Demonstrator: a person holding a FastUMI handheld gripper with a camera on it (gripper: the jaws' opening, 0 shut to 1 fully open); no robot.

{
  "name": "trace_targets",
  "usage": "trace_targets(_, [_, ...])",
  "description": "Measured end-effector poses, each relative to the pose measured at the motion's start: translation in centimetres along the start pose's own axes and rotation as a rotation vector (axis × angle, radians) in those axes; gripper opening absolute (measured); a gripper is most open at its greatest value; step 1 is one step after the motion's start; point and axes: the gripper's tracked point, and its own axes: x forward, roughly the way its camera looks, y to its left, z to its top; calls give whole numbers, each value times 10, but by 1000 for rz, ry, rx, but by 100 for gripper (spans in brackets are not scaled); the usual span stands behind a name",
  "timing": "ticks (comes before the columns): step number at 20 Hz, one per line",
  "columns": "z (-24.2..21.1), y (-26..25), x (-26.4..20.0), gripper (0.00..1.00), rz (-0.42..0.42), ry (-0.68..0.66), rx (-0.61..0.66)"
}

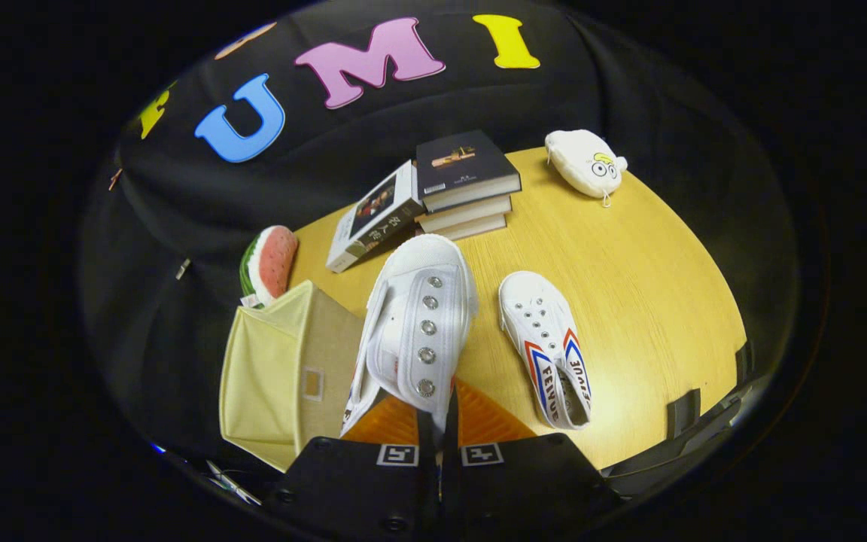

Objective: Open the storage box then place both shoes into the box .Put the left shoe in first, then the right shoe, with the right side of both shoes facing outward in a uniform manner.

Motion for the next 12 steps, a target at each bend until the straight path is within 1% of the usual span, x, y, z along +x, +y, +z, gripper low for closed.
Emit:
trace_targets(2, [12, 31, -17, 6, 32, -41, 34])
trace_targets(5, [14, 83, -28, 6, 90, -58, 62])
trace_targets(8, [3, 135, -20, 6, 141, -52, 61])
trace_targets(12, [-33, 186, 7, 6, 163, -11, 2])
